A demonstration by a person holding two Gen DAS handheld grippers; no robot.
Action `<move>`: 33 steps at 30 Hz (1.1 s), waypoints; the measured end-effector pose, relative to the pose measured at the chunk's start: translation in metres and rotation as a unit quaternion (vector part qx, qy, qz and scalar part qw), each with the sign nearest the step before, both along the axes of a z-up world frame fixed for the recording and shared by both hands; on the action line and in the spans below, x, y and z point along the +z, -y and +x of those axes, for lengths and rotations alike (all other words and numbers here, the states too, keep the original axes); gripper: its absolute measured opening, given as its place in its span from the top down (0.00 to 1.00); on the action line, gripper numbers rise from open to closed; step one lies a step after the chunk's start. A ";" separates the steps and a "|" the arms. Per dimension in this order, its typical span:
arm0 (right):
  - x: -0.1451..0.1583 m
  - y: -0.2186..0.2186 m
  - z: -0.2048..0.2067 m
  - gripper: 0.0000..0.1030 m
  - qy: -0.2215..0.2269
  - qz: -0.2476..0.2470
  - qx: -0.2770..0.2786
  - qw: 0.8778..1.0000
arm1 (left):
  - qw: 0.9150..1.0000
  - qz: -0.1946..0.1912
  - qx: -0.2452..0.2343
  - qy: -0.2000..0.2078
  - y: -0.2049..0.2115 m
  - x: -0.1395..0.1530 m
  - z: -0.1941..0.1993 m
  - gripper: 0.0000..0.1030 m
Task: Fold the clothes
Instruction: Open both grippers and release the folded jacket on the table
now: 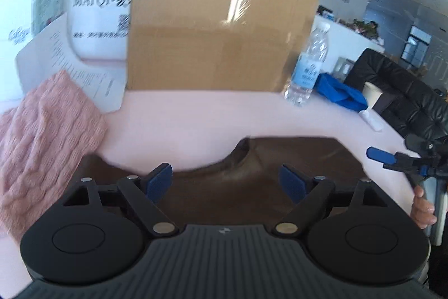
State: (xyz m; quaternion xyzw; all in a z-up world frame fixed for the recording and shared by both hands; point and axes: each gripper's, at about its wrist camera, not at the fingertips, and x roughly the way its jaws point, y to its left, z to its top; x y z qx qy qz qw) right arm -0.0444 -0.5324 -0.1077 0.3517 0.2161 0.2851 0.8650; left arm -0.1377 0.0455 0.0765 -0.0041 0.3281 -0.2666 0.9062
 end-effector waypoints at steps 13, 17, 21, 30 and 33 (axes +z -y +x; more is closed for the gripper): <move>-0.014 -0.039 -0.001 0.03 -0.014 -0.132 0.025 0.991 | 0.936 -0.219 0.231 -0.147 -0.129 -0.047 -0.087 0.18; -0.014 -0.042 -0.004 0.03 -0.008 -0.142 0.025 0.989 | 0.908 -0.288 0.271 -0.140 -0.127 -0.067 -0.081 0.16; -0.014 -0.043 -0.003 0.02 -0.008 -0.142 0.026 0.989 | 0.892 -0.334 0.281 -0.116 -0.122 -0.075 -0.070 0.00; -0.014 -0.046 -0.004 0.02 -0.003 -0.151 0.029 0.988 | 0.895 -0.311 0.310 -0.076 -0.115 -0.080 -0.064 0.37; -0.014 -0.046 -0.004 0.02 -0.002 -0.151 0.029 0.988 | 0.900 -0.279 0.327 -0.073 -0.115 -0.082 -0.068 0.64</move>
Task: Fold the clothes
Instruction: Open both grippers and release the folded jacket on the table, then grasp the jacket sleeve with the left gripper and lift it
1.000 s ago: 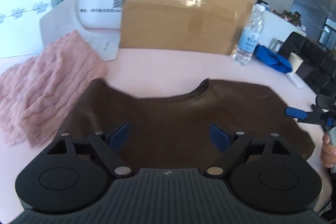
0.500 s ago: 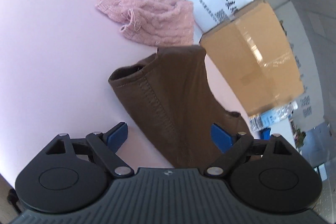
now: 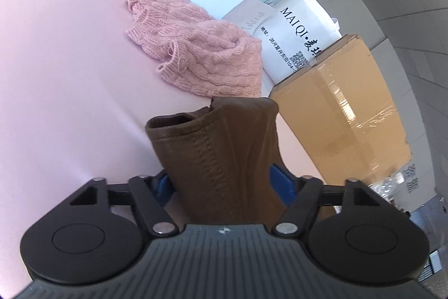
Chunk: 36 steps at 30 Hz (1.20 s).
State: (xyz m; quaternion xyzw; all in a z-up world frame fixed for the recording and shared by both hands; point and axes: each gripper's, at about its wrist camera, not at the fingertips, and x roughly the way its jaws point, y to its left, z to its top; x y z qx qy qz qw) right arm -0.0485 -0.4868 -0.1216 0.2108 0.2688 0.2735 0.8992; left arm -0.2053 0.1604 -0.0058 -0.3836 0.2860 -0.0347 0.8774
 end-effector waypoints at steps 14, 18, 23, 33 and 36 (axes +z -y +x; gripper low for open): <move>0.012 0.022 -0.016 0.02 0.053 0.040 -0.073 0.995 | 0.992 0.098 -0.063 0.057 0.052 0.064 0.007 0.94; 0.021 0.040 -0.035 0.02 0.108 0.048 -0.134 0.984 | 0.983 0.100 -0.129 0.090 0.090 0.099 0.019 0.94; 0.020 0.068 -0.051 0.02 0.125 0.079 -0.207 0.967 | 0.958 0.127 -0.222 0.127 0.166 0.127 0.018 0.94; 0.016 0.116 -0.072 0.02 0.134 0.125 -0.314 0.932 | 0.894 0.175 -0.388 0.141 0.286 0.106 -0.020 0.94; 0.013 0.121 -0.073 0.02 0.127 0.131 -0.318 0.930 | 0.884 0.191 -0.410 0.118 0.300 0.088 -0.021 0.94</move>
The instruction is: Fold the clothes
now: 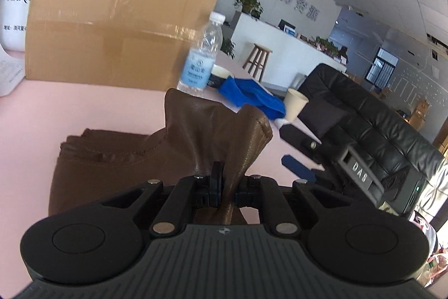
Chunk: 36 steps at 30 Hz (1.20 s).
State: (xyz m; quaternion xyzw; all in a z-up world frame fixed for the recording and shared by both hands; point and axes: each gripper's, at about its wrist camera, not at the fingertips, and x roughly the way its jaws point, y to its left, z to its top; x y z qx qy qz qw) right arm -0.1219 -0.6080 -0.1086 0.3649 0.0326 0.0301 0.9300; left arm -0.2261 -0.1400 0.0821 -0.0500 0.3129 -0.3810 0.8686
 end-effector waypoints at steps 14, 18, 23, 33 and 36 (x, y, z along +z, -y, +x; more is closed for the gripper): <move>-0.002 -0.008 0.011 0.02 -0.017 -0.008 0.024 1.000 | 0.990 0.040 -0.137 0.002 -0.012 -0.034 -0.018 0.16; 0.000 -0.011 0.010 0.02 -0.001 -0.016 0.024 1.000 | 0.992 0.019 -0.112 0.050 -0.060 -0.003 -0.017 0.16; 0.008 -0.019 0.014 0.07 0.015 -0.026 0.082 0.996 | 0.993 0.006 0.040 0.112 -0.125 0.021 -0.004 0.00; 0.031 -0.089 0.018 0.34 0.014 -0.115 0.245 0.963 | 0.981 0.151 0.116 0.022 -0.106 -0.044 0.038 0.00; 0.020 -0.101 0.029 0.34 -0.047 -0.150 0.211 0.965 | 0.985 0.141 0.097 0.003 -0.102 -0.054 0.040 0.00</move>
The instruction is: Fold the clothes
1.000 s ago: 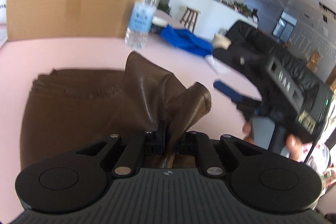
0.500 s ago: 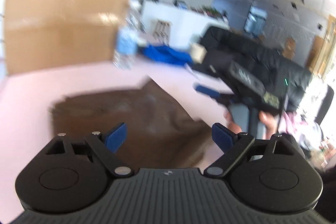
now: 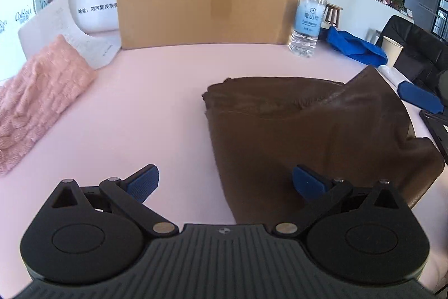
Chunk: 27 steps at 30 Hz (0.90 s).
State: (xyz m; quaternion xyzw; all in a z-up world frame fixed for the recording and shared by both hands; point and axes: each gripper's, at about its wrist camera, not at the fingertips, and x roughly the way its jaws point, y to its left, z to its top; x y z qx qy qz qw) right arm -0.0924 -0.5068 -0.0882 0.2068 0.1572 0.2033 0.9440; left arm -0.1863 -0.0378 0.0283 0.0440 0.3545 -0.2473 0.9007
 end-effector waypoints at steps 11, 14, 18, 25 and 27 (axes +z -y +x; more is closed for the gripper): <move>-0.026 0.024 0.009 0.40 -0.049 0.058 -0.053 0.996 | 0.999 -0.039 -0.026 -0.006 0.005 -0.023 0.004 0.00; -0.015 0.037 -0.008 0.15 0.012 0.080 -0.090 0.993 | 0.998 -0.048 -0.033 -0.008 0.001 -0.023 0.007 0.00; 0.000 0.042 0.006 0.06 -0.002 0.010 -0.123 0.992 | 0.998 -0.042 -0.038 -0.014 0.004 -0.021 0.011 0.00; -0.031 0.066 0.065 0.00 -0.126 -0.017 -0.118 0.985 | 0.997 -0.069 -0.024 -0.006 0.006 -0.025 0.009 0.00; -0.033 0.068 0.072 0.00 -0.130 -0.009 -0.085 0.988 | 0.998 -0.059 -0.024 0.000 0.010 -0.026 0.008 0.00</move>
